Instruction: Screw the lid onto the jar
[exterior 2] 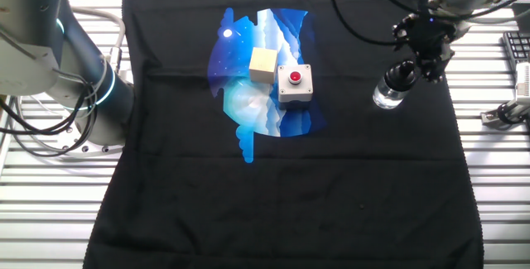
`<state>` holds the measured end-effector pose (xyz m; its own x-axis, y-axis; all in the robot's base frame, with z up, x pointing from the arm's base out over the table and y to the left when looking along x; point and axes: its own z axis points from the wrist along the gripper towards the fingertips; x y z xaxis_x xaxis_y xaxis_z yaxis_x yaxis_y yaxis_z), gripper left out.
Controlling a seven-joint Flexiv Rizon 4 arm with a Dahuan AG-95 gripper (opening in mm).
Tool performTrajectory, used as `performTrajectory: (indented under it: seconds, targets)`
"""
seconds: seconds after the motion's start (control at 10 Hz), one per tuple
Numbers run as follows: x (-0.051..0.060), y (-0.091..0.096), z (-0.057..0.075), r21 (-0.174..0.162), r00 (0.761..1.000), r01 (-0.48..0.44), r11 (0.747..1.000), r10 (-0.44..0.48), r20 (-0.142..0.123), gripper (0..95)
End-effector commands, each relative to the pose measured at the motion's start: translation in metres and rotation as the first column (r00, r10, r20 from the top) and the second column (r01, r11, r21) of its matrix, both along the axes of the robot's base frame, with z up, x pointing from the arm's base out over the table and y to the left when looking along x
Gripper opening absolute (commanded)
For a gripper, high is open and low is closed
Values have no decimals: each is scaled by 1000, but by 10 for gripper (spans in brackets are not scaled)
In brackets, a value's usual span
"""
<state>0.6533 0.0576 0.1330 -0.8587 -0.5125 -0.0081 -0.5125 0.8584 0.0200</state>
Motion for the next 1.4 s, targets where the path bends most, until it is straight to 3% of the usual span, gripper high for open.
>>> performTrajectory:
  seconds: [0.1,0.2,0.4,0.5,0.8,1.0,1.1,1.4]
  targets:
    - [-1,2,4,-7,923,-385,923,385,3,760]
    - [-1,2,4,0,874,-486,874,486,6,760]
    - [0,4,4,27,735,-678,734,677,36,760]
    - [0,6,3,32,698,-716,697,715,44,760]
    - [2,12,0,16,483,-876,483,874,57,760]
    - [2,15,-2,4,411,-911,412,910,43,760]
    - [3,17,-3,-4,354,-935,354,935,35,950]
    - [3,18,-3,-14,200,-980,201,979,22,950]
